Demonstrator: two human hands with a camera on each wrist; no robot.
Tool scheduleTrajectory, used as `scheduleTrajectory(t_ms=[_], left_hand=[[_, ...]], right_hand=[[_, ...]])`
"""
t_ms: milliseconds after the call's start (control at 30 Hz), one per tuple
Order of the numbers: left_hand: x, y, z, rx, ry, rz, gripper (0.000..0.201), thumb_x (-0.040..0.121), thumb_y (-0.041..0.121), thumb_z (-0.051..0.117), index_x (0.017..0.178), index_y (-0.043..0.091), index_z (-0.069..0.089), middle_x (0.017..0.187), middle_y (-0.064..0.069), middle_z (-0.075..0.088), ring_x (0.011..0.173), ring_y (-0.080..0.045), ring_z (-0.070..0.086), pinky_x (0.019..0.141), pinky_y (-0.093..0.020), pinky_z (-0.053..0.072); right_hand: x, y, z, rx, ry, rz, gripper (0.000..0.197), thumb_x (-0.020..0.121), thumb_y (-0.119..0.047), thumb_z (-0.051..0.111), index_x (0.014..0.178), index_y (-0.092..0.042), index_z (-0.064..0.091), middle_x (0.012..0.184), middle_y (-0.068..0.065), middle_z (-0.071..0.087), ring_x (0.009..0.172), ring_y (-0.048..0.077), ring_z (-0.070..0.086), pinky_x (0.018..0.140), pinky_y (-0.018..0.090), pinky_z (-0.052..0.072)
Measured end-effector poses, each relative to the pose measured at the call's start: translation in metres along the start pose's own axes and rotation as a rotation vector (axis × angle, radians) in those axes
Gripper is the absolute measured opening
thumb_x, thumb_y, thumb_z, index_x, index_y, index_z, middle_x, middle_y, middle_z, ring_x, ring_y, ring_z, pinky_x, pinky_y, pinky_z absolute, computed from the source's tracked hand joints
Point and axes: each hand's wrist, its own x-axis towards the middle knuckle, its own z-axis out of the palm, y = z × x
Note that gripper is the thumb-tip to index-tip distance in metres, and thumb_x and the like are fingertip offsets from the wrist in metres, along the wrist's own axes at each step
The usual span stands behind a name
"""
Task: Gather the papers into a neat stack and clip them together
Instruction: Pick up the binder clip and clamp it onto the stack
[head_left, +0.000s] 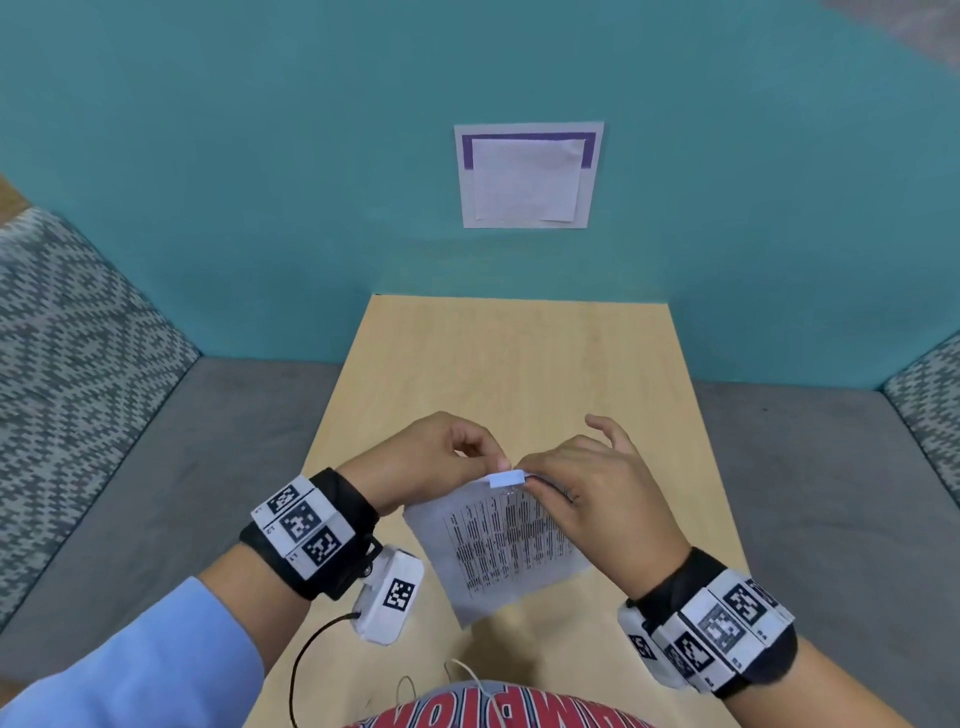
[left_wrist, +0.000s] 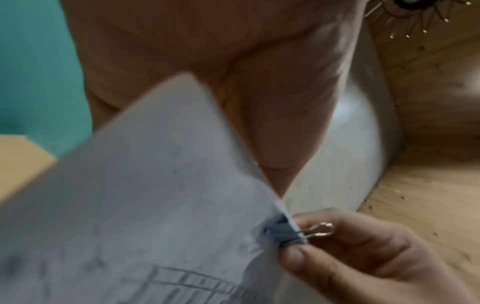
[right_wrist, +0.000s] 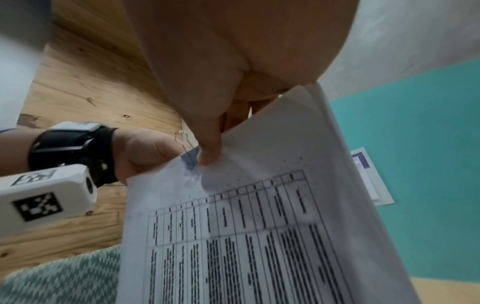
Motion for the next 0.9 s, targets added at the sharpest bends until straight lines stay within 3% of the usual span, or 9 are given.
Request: scheduleTrajectory(t_ms=[100, 200, 267, 400, 533, 667, 733, 800, 900], left_hand=[[-0.004, 0.002, 0.002, -0.061, -0.021, -0.048, 0.044, 0.097, 0.053, 0.069, 0.09, 0.012, 0.082, 0.084, -0.01, 0.076, 0.076, -0.012, 0.059, 0.076, -0.028, 0.044], [-0.008, 0.001, 0.003, 0.0, -0.043, 0.012, 0.031, 0.09, 0.051, 0.079, 0.091, 0.02, 0.085, 0.091, -0.009, 0.082, 0.076, -0.006, 0.064, 0.075, -0.022, 0.047], [-0.008, -0.001, 0.002, 0.077, -0.059, 0.045, 0.028, 0.084, 0.051, 0.085, 0.092, 0.024, 0.085, 0.09, -0.005, 0.083, 0.075, -0.004, 0.065, 0.074, -0.024, 0.048], [-0.006, -0.003, 0.006, 0.318, 0.036, 0.111, 0.03, 0.076, 0.057, 0.087, 0.09, 0.031, 0.081, 0.076, 0.005, 0.075, 0.064, -0.004, 0.056, 0.064, -0.028, 0.042], [-0.012, -0.008, 0.003, 0.45, 0.136, 0.204, 0.033, 0.078, 0.06, 0.083, 0.1, 0.037, 0.076, 0.087, 0.015, 0.077, 0.08, -0.003, 0.068, 0.071, -0.028, 0.053], [-0.025, -0.032, -0.017, 0.005, 0.189, 0.219, 0.006, 0.092, 0.026, 0.083, 0.092, 0.022, 0.079, 0.088, 0.012, 0.08, 0.077, 0.002, 0.069, 0.071, -0.019, 0.053], [-0.031, -0.039, -0.018, -0.185, 0.219, 0.238, 0.009, 0.098, 0.013, 0.073, 0.091, 0.015, 0.077, 0.081, 0.012, 0.077, 0.073, 0.0, 0.068, 0.068, -0.017, 0.052], [-0.031, -0.041, -0.017, -0.286, 0.299, 0.268, 0.013, 0.103, 0.01, 0.064, 0.095, 0.009, 0.074, 0.08, 0.013, 0.073, 0.071, -0.002, 0.065, 0.065, -0.016, 0.05], [-0.019, -0.034, -0.016, -0.492, 0.406, 0.25, 0.017, 0.108, 0.016, 0.057, 0.097, 0.01, 0.068, 0.084, 0.005, 0.072, 0.073, -0.01, 0.065, 0.064, -0.023, 0.053]], right_hand=[[0.004, 0.001, 0.001, 0.025, -0.09, 0.087, 0.032, 0.093, -0.054, 0.051, 0.092, -0.035, 0.078, 0.073, -0.016, 0.075, 0.076, 0.009, 0.07, 0.113, 0.046, 0.039], [0.009, 0.006, 0.004, 0.067, -0.22, 0.183, 0.048, 0.088, -0.065, 0.04, 0.095, -0.037, 0.077, 0.076, -0.013, 0.077, 0.077, 0.008, 0.069, 0.12, 0.039, 0.029], [0.012, 0.01, 0.005, 0.133, -0.296, 0.231, 0.042, 0.088, -0.064, 0.046, 0.094, -0.037, 0.077, 0.079, -0.012, 0.078, 0.074, 0.008, 0.067, 0.12, 0.036, 0.028], [0.019, 0.015, 0.001, 0.315, -0.352, 0.347, 0.018, 0.086, -0.049, 0.075, 0.088, -0.032, 0.081, 0.075, -0.011, 0.077, 0.074, 0.007, 0.067, 0.08, 0.038, 0.056], [0.027, 0.012, -0.013, 0.39, -0.376, 0.397, 0.014, 0.085, -0.043, 0.081, 0.087, -0.03, 0.083, 0.08, -0.008, 0.079, 0.079, 0.009, 0.073, 0.077, 0.04, 0.059], [0.029, 0.022, -0.036, 0.479, -0.356, 0.402, 0.011, 0.081, -0.037, 0.086, 0.081, -0.027, 0.084, 0.078, -0.013, 0.08, 0.072, 0.0, 0.071, 0.073, 0.027, 0.056], [0.023, 0.035, -0.049, 0.604, -0.355, 0.428, 0.011, 0.08, -0.033, 0.089, 0.081, -0.023, 0.084, 0.078, -0.009, 0.081, 0.069, -0.001, 0.07, 0.07, 0.019, 0.053], [0.012, 0.054, -0.052, 0.814, -0.301, 0.477, 0.024, 0.075, -0.037, 0.089, 0.084, -0.015, 0.083, 0.085, 0.002, 0.083, 0.075, 0.007, 0.072, 0.076, 0.021, 0.055], [-0.012, 0.076, -0.027, 1.179, -0.238, 0.599, 0.055, 0.07, -0.044, 0.093, 0.106, -0.005, 0.079, 0.109, 0.017, 0.081, 0.098, 0.023, 0.074, 0.095, 0.035, 0.06]])
